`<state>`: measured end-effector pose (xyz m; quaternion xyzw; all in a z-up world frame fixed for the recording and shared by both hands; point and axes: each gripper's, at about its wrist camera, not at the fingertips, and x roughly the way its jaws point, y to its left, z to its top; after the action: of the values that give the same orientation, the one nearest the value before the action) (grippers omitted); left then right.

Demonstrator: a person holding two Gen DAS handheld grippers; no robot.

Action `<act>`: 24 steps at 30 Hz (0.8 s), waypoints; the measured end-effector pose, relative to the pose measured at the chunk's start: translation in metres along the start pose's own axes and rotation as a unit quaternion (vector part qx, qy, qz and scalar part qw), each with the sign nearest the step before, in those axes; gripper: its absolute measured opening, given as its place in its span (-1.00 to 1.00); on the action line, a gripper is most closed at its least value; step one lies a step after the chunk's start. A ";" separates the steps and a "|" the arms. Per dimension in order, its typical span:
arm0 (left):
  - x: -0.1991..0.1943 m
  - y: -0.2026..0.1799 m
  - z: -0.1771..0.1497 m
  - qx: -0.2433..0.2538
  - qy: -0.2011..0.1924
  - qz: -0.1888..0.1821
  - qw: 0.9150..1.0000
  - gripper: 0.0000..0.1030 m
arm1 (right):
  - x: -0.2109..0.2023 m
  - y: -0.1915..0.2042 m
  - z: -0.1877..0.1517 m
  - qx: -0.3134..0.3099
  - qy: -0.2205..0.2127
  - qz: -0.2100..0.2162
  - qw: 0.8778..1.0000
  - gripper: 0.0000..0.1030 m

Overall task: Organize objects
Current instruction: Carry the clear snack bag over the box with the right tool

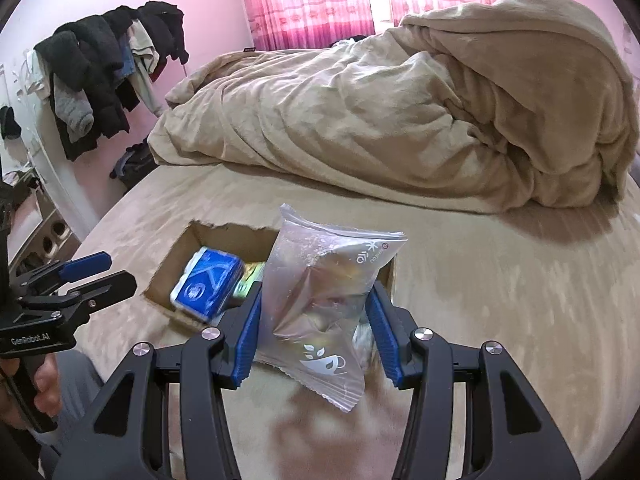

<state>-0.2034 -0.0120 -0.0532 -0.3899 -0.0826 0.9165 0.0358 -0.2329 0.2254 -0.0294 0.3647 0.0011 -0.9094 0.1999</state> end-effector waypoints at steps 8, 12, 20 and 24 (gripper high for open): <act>0.043 0.012 0.008 -0.005 0.016 0.014 1.000 0.62 | 0.053 -0.011 0.008 -0.001 0.031 0.017 0.999 0.04; 0.055 0.014 0.009 -0.011 0.022 0.015 1.000 0.62 | 0.074 -0.017 0.008 0.005 0.047 0.018 0.999 0.04; 0.061 0.012 0.003 -0.007 0.033 0.017 0.999 0.62 | 0.078 -0.022 0.002 0.009 0.055 -0.003 0.998 0.33; 0.054 0.010 0.001 -0.008 0.032 0.017 0.999 0.62 | 0.070 -0.021 0.000 0.009 0.051 -0.005 0.999 0.36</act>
<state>-0.2421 -0.0154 -0.0928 -0.4207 -0.0825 0.9032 0.0196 -0.2863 0.2195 -0.0793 0.4128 0.0048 -0.8904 0.1917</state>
